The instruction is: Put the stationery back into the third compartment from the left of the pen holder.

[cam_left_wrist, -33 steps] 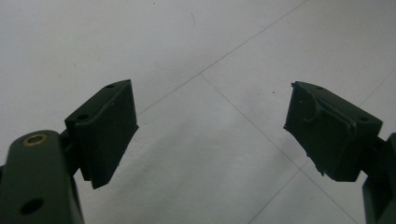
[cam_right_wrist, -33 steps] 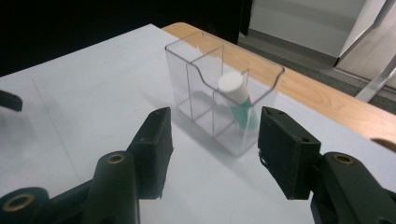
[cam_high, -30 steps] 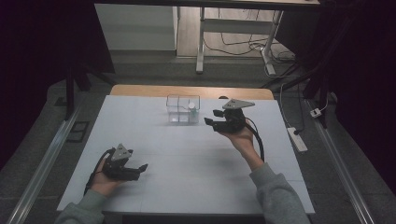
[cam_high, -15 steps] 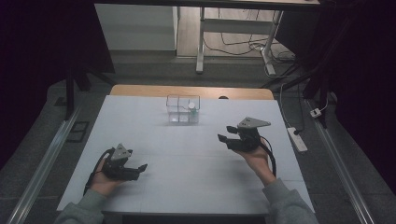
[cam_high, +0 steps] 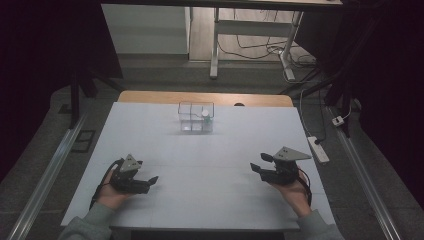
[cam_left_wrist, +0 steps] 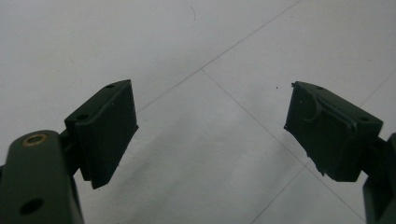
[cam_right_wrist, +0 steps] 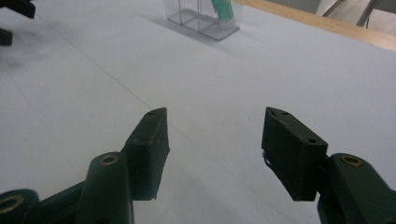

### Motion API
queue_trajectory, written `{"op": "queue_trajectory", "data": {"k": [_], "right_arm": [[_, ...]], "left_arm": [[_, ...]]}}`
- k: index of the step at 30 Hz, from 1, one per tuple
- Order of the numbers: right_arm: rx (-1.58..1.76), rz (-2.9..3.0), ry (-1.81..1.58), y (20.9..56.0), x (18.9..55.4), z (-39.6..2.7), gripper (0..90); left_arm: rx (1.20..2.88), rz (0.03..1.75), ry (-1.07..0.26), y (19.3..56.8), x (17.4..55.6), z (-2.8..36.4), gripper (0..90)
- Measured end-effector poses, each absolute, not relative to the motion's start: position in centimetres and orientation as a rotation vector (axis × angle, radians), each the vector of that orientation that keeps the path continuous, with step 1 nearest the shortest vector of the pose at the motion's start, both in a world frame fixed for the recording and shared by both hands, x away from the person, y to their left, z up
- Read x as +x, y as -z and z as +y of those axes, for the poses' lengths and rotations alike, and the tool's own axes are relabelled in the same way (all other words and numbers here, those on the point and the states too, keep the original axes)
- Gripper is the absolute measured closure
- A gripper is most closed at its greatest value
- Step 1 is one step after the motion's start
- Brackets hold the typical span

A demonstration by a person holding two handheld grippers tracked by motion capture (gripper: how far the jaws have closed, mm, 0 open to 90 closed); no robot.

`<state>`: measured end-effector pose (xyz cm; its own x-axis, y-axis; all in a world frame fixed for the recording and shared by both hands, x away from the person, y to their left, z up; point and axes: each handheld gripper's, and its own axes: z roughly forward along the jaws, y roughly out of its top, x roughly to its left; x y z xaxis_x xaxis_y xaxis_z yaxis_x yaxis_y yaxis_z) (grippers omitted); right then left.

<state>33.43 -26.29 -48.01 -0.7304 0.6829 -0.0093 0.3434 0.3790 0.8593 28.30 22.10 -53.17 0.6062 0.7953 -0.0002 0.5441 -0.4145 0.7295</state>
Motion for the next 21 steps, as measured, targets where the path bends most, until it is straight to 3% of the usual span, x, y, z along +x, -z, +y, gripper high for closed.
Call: {"op": "queue_trajectory", "data": {"k": [21], "right_arm": [[0.951,2.258,-1.215,50.3,30.9,-30.6,36.9]], "left_arm": [[2.128,1.039,-0.457,53.1,28.3,22.2,16.0]]}}
